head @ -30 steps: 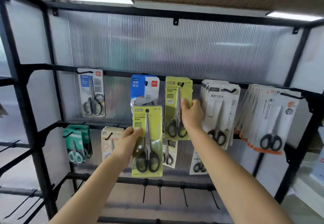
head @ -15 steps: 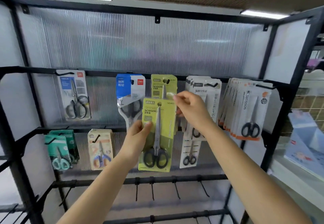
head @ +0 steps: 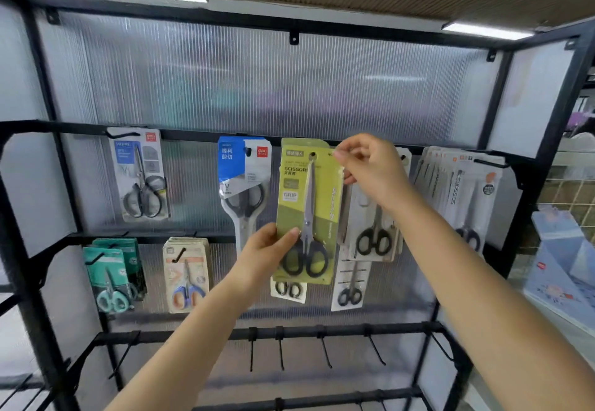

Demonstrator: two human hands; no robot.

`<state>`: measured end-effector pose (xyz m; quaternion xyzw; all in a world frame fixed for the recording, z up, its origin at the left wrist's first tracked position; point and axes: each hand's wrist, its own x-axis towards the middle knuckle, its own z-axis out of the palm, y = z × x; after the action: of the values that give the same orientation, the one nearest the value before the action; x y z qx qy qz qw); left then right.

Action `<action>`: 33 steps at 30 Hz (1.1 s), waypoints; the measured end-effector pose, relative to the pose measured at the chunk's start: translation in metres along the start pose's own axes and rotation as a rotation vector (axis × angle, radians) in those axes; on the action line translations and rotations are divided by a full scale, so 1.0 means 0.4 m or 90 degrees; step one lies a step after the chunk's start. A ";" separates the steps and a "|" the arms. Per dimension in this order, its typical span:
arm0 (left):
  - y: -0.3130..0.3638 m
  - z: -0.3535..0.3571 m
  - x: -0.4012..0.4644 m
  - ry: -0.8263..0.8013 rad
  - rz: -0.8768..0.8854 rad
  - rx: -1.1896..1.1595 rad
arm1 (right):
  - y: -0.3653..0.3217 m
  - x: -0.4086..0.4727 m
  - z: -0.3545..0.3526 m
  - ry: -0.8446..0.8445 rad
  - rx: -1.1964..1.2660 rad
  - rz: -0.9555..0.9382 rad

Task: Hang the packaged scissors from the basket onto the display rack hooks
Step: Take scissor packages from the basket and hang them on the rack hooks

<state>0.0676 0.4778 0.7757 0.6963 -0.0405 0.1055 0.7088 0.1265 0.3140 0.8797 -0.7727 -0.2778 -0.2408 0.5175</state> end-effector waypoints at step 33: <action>-0.072 0.004 0.201 0.160 -0.207 0.256 | 0.117 0.137 0.088 0.071 -0.228 -0.013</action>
<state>0.1521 0.4836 0.7642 0.8018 0.1811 0.0819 0.5635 0.2014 0.3421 0.8725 -0.8351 -0.2090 -0.3341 0.3838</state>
